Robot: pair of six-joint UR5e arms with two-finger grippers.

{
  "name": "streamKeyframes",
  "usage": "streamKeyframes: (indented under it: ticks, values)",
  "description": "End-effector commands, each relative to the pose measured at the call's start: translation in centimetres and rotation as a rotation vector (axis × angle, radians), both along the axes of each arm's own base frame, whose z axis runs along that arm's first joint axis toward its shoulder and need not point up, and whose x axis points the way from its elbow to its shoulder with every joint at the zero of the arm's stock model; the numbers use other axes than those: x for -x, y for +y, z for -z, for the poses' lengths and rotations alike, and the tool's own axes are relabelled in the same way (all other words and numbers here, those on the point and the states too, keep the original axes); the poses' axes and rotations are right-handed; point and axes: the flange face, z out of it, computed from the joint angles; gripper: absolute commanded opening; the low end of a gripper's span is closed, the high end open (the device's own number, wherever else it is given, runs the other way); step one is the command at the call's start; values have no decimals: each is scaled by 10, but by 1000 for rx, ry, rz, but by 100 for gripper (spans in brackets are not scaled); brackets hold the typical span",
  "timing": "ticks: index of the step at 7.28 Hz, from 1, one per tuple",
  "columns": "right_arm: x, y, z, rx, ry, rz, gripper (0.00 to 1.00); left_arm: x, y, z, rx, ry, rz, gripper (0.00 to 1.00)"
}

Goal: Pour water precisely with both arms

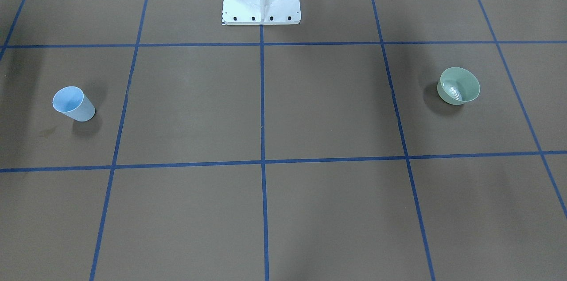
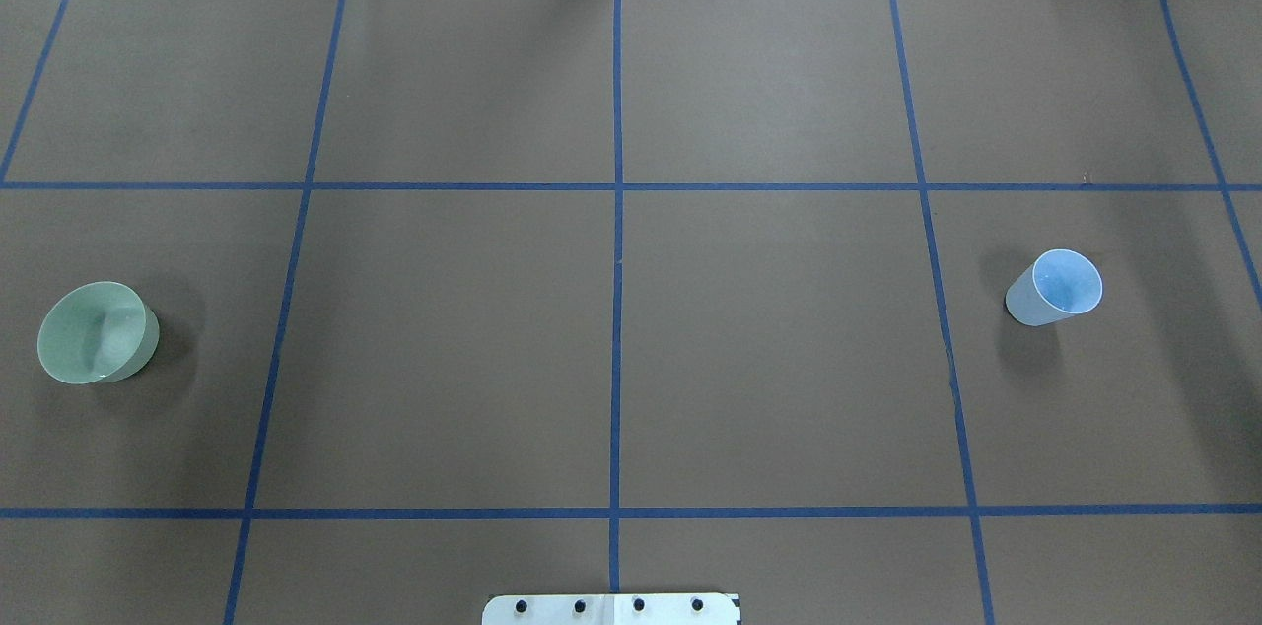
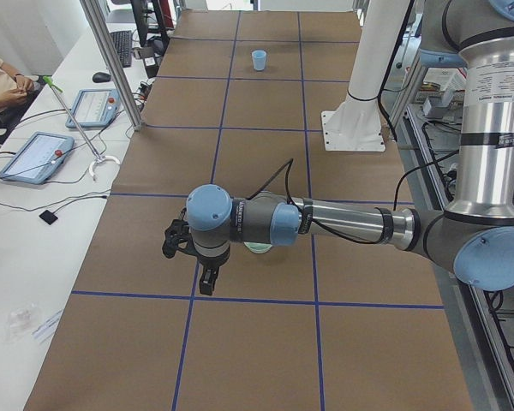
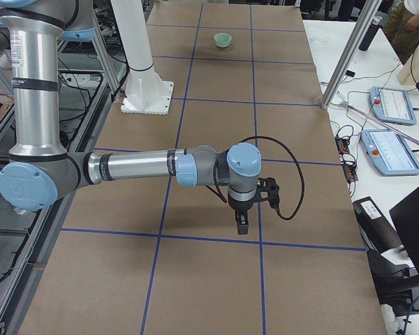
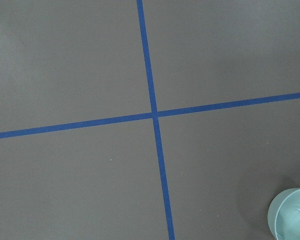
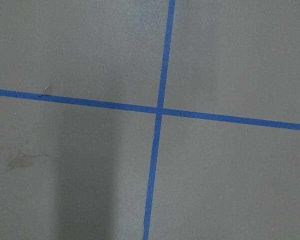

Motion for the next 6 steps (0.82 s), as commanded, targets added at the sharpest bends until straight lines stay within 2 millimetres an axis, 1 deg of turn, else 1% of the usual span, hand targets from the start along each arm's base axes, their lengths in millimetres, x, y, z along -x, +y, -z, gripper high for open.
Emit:
streamKeyframes:
  ticks: [1,3,4,6]
  values:
    - [0,-1,1,-2,-1,0,100,-6,-9,8,-43,-3,-8,100]
    - [0,-1,1,-2,-2,0,100,-6,-13,16,-132,-6,-9,100]
    - [0,-1,3,-5,-7,1,100,-23,-19,18,-185,-7,-40,100]
    - [0,-1,3,-5,-7,1,100,-40,-18,14,-135,12,-29,100]
